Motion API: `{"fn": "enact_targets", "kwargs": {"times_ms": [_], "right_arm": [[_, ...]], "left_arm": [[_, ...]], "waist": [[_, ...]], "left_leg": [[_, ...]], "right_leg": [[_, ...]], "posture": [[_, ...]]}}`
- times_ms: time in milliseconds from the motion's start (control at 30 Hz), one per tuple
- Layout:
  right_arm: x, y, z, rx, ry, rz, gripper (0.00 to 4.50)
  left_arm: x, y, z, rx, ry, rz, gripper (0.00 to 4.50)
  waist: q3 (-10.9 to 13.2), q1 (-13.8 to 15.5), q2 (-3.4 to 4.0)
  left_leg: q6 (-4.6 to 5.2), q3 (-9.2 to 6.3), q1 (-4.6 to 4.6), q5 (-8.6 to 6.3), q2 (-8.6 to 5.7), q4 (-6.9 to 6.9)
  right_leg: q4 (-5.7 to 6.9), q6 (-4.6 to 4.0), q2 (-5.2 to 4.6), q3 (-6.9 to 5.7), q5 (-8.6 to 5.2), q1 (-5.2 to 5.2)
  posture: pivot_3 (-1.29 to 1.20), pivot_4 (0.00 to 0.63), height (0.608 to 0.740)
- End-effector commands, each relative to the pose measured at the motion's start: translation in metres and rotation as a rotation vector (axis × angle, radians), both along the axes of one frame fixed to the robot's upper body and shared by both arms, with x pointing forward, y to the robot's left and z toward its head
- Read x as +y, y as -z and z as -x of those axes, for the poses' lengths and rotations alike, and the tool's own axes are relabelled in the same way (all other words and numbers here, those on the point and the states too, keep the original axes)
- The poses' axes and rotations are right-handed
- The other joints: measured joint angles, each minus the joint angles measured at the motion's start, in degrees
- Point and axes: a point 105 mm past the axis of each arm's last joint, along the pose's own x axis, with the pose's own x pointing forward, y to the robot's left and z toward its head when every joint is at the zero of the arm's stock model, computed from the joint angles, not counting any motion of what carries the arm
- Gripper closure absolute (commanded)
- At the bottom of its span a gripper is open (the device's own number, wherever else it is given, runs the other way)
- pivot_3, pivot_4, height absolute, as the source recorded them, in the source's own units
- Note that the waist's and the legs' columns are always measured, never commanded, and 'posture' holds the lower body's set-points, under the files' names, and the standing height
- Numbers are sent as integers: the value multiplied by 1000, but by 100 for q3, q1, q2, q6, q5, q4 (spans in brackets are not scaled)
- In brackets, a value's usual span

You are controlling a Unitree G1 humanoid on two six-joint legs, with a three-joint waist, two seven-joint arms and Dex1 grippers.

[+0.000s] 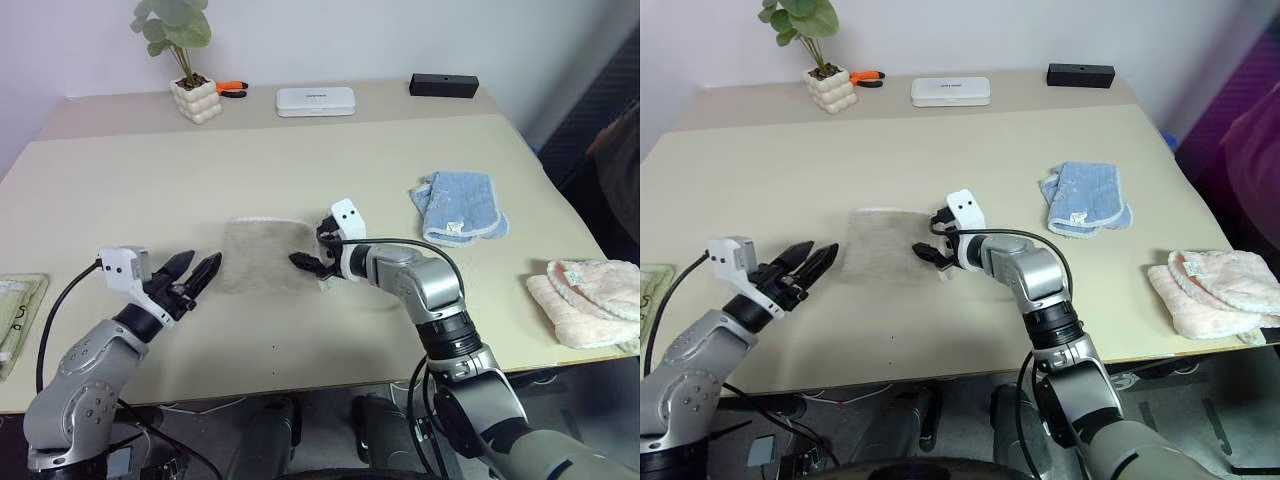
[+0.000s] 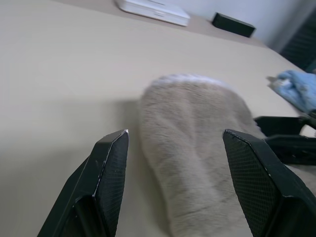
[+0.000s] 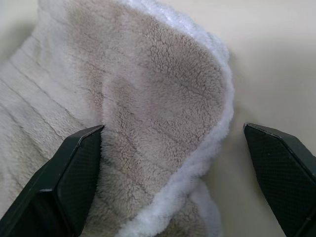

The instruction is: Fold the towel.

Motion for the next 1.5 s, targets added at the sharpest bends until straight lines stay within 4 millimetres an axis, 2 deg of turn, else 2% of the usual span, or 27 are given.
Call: {"fn": "enact_targets", "kwargs": {"times_ms": [33,100,167,300,433,500,567,667,800,833,900,1033,1100,1200,1267,1333,1500], "right_arm": [[20,-10,7,24,-72,-72,528],[25,-11,7,22,-85,-78,1345],[30,-15,6,16,-88,-98,2366],[26,-27,1,-17,-51,-153,4397],[9,-62,-6,-114,20,-297,4461],[-12,-83,-17,-191,122,-339,4461],[-48,-108,-33,-280,291,-388,4461],[-100,-132,-48,-354,504,-438,4461],[-179,-145,-52,-403,805,-456,4461],[-196,-143,-50,-390,874,-469,4461],[-216,-131,-44,-345,967,-456,4461],[-232,-100,-30,-231,1058,-410,4461],[-245,-75,-21,-139,1161,-391,4461],[-254,-62,-14,-88,1219,-377,4461],[-251,-67,-12,-103,1192,-402,3735],[-253,-79,-10,-191,1177,-325,2958],[-272,-103,-9,-379,1211,-145,325]], "left_arm": [[-7,-10,2,-45,32,-26,1373],[-8,-8,2,-40,36,-30,1373],[-11,-5,2,-33,42,-32,1373],[-13,-3,3,-30,40,-33,1373],[-20,-2,4,-39,34,-15,1373],[-25,-2,1,-45,38,-4,1373],[-32,-1,-4,-52,47,10,1373],[-41,-2,-10,-61,74,23,1373],[-60,-3,-24,-83,127,31,1373],[-66,-4,-28,-93,141,28,1373],[-76,-5,-34,-113,166,18,1373],[-87,-8,-45,-153,182,-9,1373],[-88,-9,-52,-179,167,-40,1373],[-88,-10,-57,-199,153,-51,1373],[-84,-11,-59,-205,138,-48,1373],[-80,-12,-59,-212,125,-54,1373],[-77,-13,-61,-217,91,-56,1373]], "waist": [[0,-15,0],[1,-12,1],[1,-7,1],[1,-3,1],[2,25,2],[2,29,2],[2,36,3],[2,46,3],[2,48,3],[3,44,4],[3,23,5],[2,-6,10],[3,-4,14],[6,27,20],[8,21,23],[9,19,25],[9,24,26]], "left_leg": [[0,0,0,0,1,-1],[0,0,0,0,2,-1],[0,0,0,0,0,0],[0,0,0,0,0,-1],[0,0,-2,0,-1,0],[0,-1,-3,0,-1,0],[0,-1,-3,0,-1,1],[0,-1,-3,0,-3,2],[1,1,-4,0,-4,-2],[1,1,-5,1,-3,-2],[2,3,-5,1,-3,-2],[4,9,-4,1,3,-3],[4,10,-4,2,4,-3],[5,10,-4,2,2,-1],[6,13,-6,2,-1,1],[6,13,-6,2,0,1],[6,13,-6,2,-1,3]], "right_leg": [[0,0,0,0,0,0],[1,0,1,0,0,-1],[0,0,1,0,0,-1],[0,2,1,-1,1,-1],[-1,2,-2,-1,1,-1],[-2,2,-2,-1,1,-1],[-3,2,-2,-1,1,0],[-4,2,-2,-2,1,0],[-5,6,-2,-3,3,1],[-6,9,-2,-4,4,2],[-5,10,-2,-3,5,2],[-1,15,-1,2,8,-1],[1,15,-1,3,8,-1],[0,15,1,3,8,-1],[-2,16,-2,3,8,0],[-2,18,-1,3,9,0],[-2,20,-1,1,9,2]], "posture": [[0,150,740],[0,150,740],[0,150,740],[0,150,740],[0,150,740],[0,150,740],[0,150,740],[0,150,740],[0,150,740],[0,150,740],[0,150,740],[0,150,740],[0,150,740],[0,150,740],[0,150,740],[0,150,740],[0,150,740]]}}
